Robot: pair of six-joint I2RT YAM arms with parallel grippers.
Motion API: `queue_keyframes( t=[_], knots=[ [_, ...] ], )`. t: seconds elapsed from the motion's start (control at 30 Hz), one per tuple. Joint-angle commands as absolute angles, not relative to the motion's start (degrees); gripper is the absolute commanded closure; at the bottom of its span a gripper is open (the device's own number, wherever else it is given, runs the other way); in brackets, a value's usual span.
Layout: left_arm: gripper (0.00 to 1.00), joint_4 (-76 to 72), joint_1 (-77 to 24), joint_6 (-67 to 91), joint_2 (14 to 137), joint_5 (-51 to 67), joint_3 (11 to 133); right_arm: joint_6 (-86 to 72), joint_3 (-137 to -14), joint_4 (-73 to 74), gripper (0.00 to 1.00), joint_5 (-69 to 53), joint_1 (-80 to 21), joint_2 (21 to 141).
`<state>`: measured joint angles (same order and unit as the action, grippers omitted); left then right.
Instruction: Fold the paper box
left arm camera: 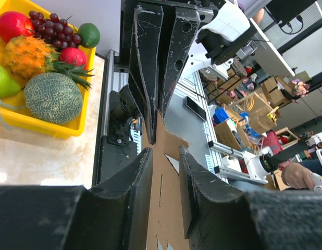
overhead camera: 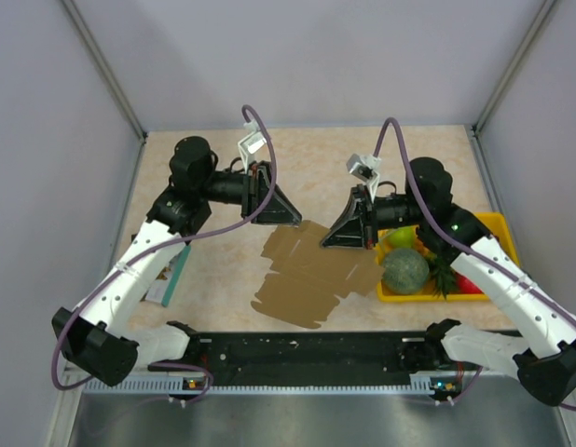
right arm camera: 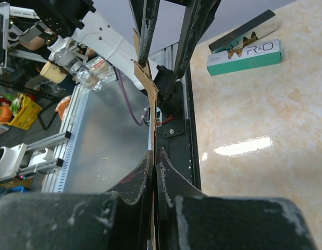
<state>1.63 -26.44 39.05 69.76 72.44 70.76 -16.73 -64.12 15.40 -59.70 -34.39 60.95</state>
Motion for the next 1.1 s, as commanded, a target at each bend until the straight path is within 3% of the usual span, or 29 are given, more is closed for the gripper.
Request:
queue_keyframes(
  t=[0.0,0.57,0.87,1.07],
  knots=[
    [0.68,5.2,-27.8,34.6,69.5,74.9,73.8,-17.0,-64.3,12.8,1.0,-60.9,-35.4,61.3],
    [0.76,11.7,-32.3,29.0,72.0,74.0,76.7,-17.5,-65.7,11.8,1.0,-60.6,-36.5,62.1],
    [0.63,18.9,-33.6,21.8,72.2,73.7,77.7,-19.5,-65.0,8.3,1.0,-60.8,-37.0,61.9],
    [0.76,19.8,-33.6,21.0,72.2,70.8,78.7,-19.9,-65.0,8.0,1.0,-60.8,-37.5,62.0]
  ],
)
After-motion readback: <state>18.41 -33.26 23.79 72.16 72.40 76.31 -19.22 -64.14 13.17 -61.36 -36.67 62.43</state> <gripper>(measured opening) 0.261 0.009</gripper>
